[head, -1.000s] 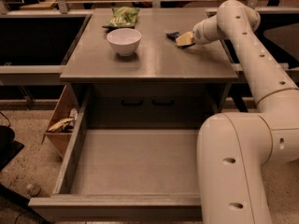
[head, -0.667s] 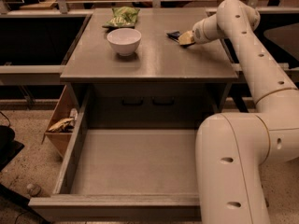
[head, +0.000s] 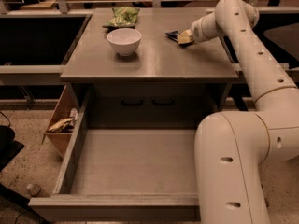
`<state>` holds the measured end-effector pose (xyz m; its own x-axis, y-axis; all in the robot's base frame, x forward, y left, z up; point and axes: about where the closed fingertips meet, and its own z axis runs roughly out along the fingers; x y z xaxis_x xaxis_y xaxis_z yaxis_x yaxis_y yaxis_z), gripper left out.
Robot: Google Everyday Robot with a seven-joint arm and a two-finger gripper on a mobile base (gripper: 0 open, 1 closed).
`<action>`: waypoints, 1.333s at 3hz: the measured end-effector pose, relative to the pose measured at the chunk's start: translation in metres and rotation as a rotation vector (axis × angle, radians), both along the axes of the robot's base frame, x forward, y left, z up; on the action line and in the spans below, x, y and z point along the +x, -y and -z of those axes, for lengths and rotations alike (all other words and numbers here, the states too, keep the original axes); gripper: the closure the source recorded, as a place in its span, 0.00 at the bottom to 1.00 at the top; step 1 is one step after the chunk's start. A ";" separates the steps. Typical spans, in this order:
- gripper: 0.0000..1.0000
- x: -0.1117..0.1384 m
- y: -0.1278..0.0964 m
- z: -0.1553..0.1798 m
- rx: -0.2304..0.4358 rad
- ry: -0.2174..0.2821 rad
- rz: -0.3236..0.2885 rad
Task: Place rxbar blueberry into top drawer
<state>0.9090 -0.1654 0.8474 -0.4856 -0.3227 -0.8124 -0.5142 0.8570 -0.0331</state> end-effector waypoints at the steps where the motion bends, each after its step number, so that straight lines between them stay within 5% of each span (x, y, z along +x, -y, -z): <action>1: 1.00 -0.017 0.007 -0.043 -0.047 0.058 -0.031; 2: 1.00 -0.058 0.017 -0.096 -0.098 0.098 -0.054; 3: 1.00 -0.130 0.041 -0.173 -0.144 0.201 -0.029; 4: 1.00 -0.200 0.064 -0.208 -0.253 0.262 -0.028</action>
Offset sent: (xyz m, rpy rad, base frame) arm -0.1569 -0.0166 0.1454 -0.1660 -0.1437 0.0753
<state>0.7094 -0.2292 1.0556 -0.2599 -0.5398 -0.8007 -0.4836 0.7904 -0.3759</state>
